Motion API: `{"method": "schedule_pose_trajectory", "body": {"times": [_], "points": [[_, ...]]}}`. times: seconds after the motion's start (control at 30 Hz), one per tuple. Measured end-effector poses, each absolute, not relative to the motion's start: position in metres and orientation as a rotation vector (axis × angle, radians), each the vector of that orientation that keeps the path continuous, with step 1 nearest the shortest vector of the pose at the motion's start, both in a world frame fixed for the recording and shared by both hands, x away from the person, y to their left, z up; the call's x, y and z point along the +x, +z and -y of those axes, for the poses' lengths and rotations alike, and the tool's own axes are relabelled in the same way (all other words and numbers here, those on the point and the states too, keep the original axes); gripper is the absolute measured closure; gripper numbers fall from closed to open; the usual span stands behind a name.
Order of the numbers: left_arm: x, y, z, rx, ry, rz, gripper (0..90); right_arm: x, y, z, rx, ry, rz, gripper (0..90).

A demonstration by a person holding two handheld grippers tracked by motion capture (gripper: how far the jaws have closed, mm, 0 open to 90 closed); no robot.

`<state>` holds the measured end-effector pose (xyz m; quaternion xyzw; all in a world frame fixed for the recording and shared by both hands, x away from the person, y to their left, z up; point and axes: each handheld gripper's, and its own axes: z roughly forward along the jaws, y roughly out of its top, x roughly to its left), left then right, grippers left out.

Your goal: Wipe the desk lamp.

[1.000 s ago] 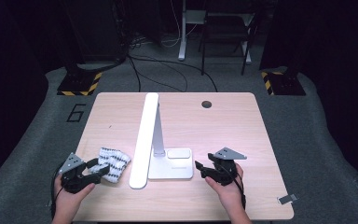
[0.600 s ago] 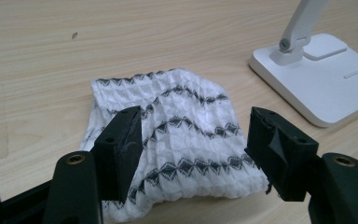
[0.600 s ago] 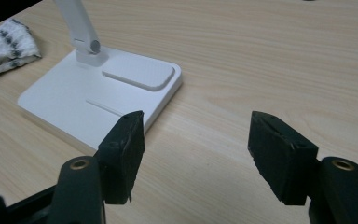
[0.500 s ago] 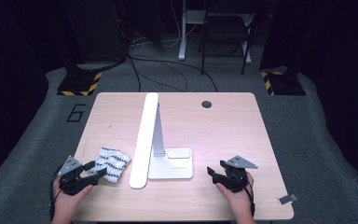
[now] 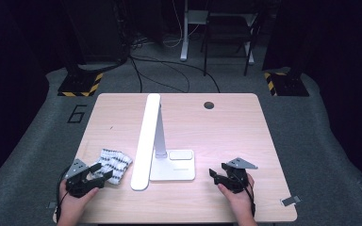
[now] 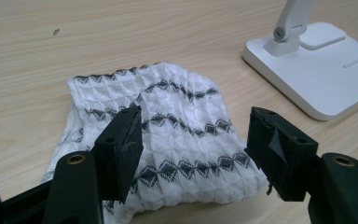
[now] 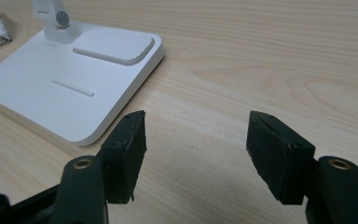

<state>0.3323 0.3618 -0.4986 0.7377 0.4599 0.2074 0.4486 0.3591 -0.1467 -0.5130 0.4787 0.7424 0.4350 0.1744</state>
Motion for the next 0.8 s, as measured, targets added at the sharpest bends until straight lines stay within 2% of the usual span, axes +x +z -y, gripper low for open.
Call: {"method": "schedule_pose_trajectory", "body": {"times": [0.27, 0.8], "points": [[0.3337, -0.5022, -0.356, 1.866, 0.518, -1.128, 35.5, 0.36, -0.517, 0.1366, 1.341, 1.205, -2.154, 37.2], [0.3331, -0.5011, -0.3532, 1.883, 0.558, -1.102, 34.3, 0.3621, -0.5206, 0.1452, 1.387, 1.21, -2.105, 35.7]]}}
